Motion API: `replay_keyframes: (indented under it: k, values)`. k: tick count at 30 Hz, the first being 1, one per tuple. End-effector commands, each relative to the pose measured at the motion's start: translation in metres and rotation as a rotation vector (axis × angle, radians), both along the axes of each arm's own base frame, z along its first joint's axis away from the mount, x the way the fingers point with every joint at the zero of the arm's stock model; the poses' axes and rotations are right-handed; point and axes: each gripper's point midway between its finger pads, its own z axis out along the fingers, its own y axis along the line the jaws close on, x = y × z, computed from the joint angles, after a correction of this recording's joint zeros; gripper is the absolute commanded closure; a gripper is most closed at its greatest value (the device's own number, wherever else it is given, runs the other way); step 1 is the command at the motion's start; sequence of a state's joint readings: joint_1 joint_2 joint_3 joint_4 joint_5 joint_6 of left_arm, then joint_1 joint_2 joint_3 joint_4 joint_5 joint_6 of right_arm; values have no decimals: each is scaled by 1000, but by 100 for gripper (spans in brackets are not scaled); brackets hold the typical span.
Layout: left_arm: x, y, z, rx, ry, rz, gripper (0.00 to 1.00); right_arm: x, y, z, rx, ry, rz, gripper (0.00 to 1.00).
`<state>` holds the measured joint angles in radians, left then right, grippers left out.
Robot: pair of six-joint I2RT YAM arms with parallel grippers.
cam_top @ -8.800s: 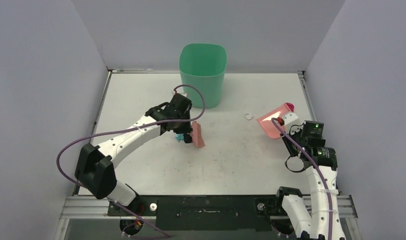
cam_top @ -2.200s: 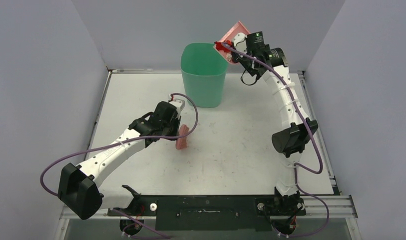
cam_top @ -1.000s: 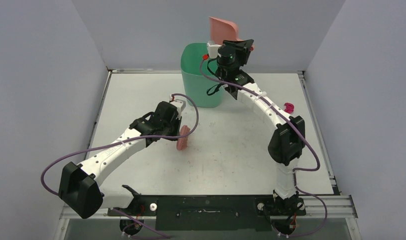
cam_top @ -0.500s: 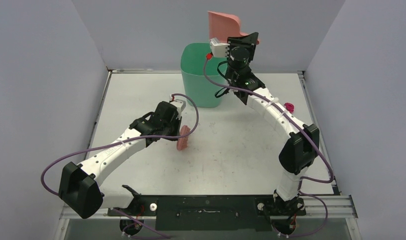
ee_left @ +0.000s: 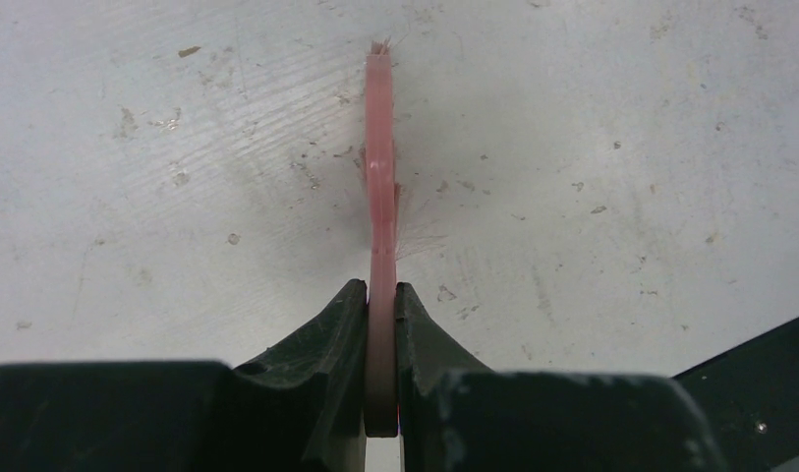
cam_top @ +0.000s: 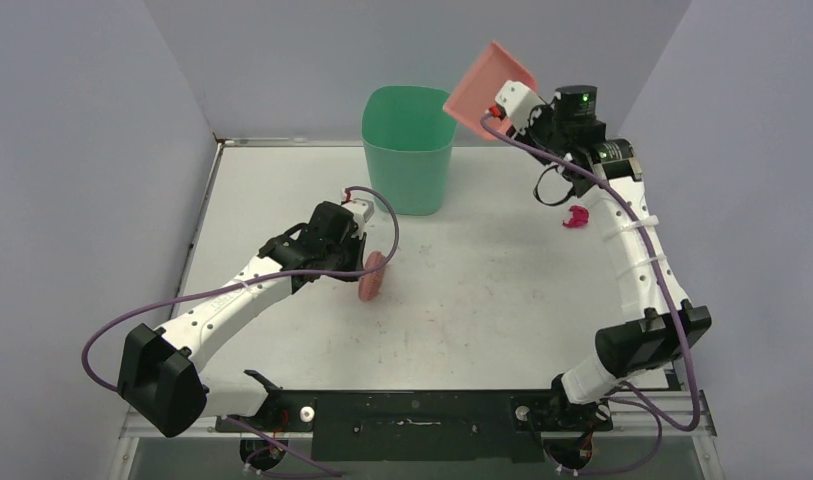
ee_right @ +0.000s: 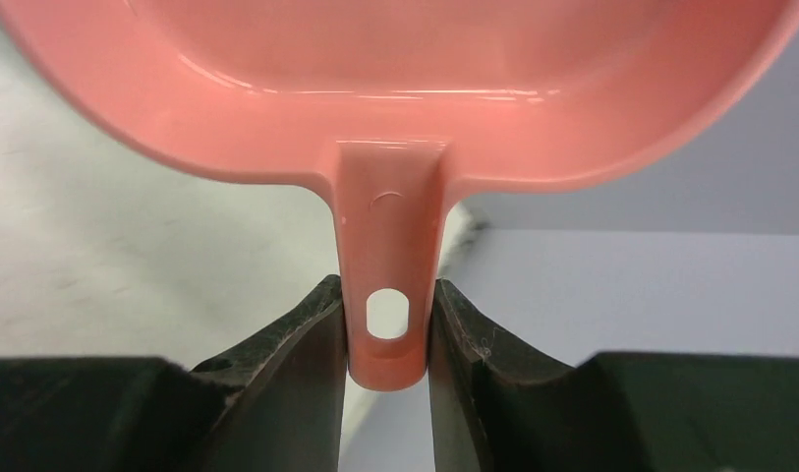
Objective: Sweep away the paper scraps from the table
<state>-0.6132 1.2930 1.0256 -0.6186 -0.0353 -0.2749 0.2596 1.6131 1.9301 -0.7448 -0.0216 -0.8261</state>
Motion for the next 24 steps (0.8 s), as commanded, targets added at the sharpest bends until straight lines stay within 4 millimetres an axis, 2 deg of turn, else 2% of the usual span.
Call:
replay_keyframes:
  k: [1,3,4,5,6,9,12,16,19,21,24]
  values:
    - [-3,-28,18,-131,-8,-105,100,-78,30,-72,274,323,120,95]
    - [-7,-40,27,-195,-11,-155,100,-92,15,-85,371,350,64,95]
    - [-13,-49,33,-245,-4,-197,100,-99,-2,-100,420,378,3,95]
    - [-18,-58,41,-298,-6,-240,100,-108,-8,-107,467,392,-26,95]
    - [-24,-69,51,-361,-7,-287,100,-117,-25,-117,507,400,-80,95]
    - [-36,-92,80,-531,-24,-355,100,-142,-58,-136,558,374,-229,95]
    - [-35,-107,112,-649,-72,-340,100,-161,-87,-133,614,248,-380,95]
    - [-17,-130,144,-761,-146,-224,100,-179,-105,-131,685,167,-493,95]
    - [1,-165,147,-802,-164,-153,100,-187,-114,-129,719,123,-575,95]
    - [15,-197,156,-857,-166,-129,100,-190,-119,-124,737,89,-608,95]
    - [33,-246,153,-936,-106,-108,100,-192,-128,-111,735,28,-652,95]
